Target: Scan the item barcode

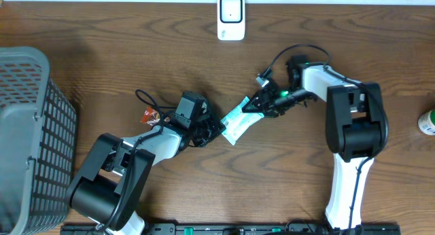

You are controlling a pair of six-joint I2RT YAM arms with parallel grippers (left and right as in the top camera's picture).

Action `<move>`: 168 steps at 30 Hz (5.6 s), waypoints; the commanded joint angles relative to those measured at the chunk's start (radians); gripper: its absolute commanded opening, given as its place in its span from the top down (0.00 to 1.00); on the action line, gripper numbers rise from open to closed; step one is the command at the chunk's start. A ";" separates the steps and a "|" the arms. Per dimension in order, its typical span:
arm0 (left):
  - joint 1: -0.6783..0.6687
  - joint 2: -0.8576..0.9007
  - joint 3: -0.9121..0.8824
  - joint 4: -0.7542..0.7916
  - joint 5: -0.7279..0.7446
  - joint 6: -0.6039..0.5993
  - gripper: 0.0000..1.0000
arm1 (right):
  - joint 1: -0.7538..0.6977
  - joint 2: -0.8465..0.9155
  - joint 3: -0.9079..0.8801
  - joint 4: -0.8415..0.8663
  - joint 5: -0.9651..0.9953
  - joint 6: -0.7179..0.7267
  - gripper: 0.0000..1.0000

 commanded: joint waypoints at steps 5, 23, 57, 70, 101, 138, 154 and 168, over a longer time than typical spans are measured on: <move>-0.004 0.026 -0.003 -0.010 -0.011 -0.005 0.93 | 0.034 0.085 -0.044 0.013 0.302 -0.009 0.96; 0.066 -0.471 0.137 -0.296 -0.318 0.365 0.23 | -0.063 -0.158 0.167 -0.399 0.090 -0.163 0.99; 0.103 -0.919 0.140 -0.692 -0.672 0.471 0.16 | 0.221 -0.217 0.167 1.170 1.318 -0.372 0.98; 0.103 -0.916 0.140 -0.692 -0.672 0.471 0.16 | 0.276 0.026 0.167 1.338 1.306 -0.850 0.99; 0.103 -0.916 0.139 -0.700 -0.672 0.471 0.16 | 0.130 -0.224 0.167 0.831 1.852 -0.969 0.99; 0.103 -0.916 0.139 -0.700 -0.672 0.471 0.16 | -0.278 -0.573 0.215 0.193 0.673 0.034 0.01; 0.103 -0.916 0.139 -0.700 -0.671 0.470 0.16 | 0.243 -0.564 0.203 0.034 0.843 0.433 0.01; 0.104 -1.060 0.362 -0.835 -0.835 0.758 0.16 | 0.420 -0.416 0.230 -0.029 0.845 0.782 0.01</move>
